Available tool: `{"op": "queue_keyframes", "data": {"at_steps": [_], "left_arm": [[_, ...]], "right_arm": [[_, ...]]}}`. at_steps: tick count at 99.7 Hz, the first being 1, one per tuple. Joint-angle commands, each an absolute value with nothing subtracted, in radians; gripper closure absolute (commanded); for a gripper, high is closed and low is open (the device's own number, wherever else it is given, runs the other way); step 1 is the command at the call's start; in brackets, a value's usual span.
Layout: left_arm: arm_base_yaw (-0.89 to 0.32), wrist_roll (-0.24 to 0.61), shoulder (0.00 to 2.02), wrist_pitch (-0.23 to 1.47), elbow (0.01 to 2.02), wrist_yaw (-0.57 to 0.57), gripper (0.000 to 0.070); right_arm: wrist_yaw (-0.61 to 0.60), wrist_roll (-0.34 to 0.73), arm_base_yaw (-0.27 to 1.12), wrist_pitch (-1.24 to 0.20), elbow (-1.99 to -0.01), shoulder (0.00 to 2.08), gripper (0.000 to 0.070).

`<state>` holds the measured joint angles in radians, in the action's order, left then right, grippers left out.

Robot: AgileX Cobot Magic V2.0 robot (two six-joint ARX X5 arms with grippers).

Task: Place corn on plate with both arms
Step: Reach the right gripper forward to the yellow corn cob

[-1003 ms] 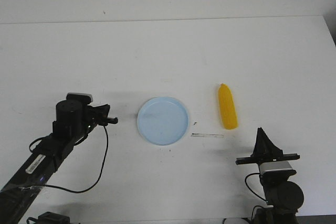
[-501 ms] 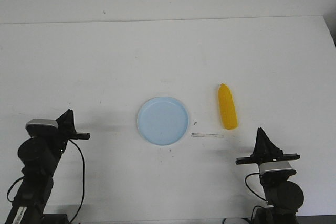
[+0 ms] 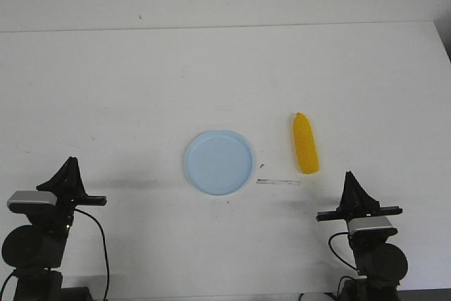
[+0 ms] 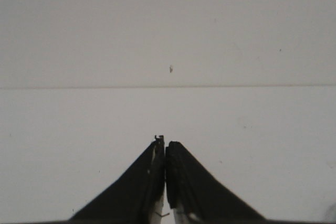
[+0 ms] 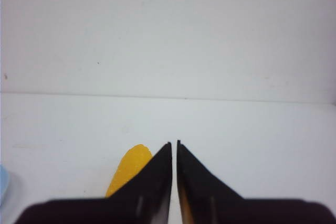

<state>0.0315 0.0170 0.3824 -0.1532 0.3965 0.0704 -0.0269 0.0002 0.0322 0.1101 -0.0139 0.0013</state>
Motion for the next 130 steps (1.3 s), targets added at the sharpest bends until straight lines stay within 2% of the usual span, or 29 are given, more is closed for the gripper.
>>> {"op": "queue_keyframes", "data": {"at_steps": [1,16,26,65,86,112,130], "left_arm": [[0.033,0.008,0.356,-0.163,0.406,0.070,0.0699],[0.033,0.008,0.294,-0.158,0.406,0.070,0.0695],[0.033,0.008,0.271,-0.158,0.406,0.070,0.0645],[0.032,0.008,0.260,-0.158,0.406,0.071,0.0645],[0.033,0.008,0.260,-0.157,0.406,0.071,0.0645],[0.032,0.008,0.260,-0.157,0.406,0.071,0.0645],[0.033,0.008,0.260,-0.157,0.406,0.071,0.0645]], "right_arm": [[-0.027,0.010,0.033,0.123,-0.013,0.001,0.0688],[-0.027,0.010,0.033,0.123,-0.013,0.001,0.0687],[-0.026,0.010,0.033,0.123,-0.013,0.001,0.0687],[-0.026,0.010,0.033,0.128,-0.013,0.001,0.0688],[-0.027,0.061,0.033,0.221,-0.043,0.001,0.0688],[0.027,0.056,0.033,-0.043,-0.307,0.084,0.0687],[0.027,0.021,0.033,-0.100,-0.484,0.249,0.0687]]}}
